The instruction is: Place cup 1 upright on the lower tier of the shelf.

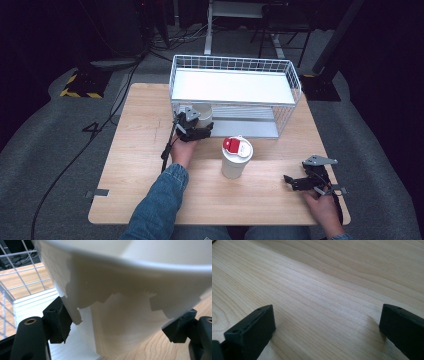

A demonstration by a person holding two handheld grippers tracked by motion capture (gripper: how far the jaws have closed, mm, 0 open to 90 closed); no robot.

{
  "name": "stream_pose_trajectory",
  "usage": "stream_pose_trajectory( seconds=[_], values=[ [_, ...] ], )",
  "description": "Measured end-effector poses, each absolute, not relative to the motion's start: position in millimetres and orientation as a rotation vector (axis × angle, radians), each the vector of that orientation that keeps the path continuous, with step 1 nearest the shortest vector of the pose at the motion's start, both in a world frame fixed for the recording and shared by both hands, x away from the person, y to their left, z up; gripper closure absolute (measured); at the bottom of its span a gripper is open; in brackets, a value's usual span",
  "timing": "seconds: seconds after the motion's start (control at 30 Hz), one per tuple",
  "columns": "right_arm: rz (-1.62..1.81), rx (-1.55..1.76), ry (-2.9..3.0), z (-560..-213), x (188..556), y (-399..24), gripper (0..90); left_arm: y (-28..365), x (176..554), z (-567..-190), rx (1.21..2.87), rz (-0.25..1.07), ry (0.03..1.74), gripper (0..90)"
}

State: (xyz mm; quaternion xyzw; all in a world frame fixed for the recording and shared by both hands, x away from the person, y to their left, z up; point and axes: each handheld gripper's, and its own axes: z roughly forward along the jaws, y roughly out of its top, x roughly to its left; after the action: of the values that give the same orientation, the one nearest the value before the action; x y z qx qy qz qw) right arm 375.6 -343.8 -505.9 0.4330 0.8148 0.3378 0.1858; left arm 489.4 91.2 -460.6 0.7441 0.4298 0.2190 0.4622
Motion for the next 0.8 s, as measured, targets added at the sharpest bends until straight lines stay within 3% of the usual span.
stream_pose_trajectory(
  seconds=[0.8],
  values=[
    [0.952,1.22,2.295,-505.9,375.6,-343.8,0.6,85.2,516.1,-484.7,1.864,0.493,1.122,22.8]
  ],
)
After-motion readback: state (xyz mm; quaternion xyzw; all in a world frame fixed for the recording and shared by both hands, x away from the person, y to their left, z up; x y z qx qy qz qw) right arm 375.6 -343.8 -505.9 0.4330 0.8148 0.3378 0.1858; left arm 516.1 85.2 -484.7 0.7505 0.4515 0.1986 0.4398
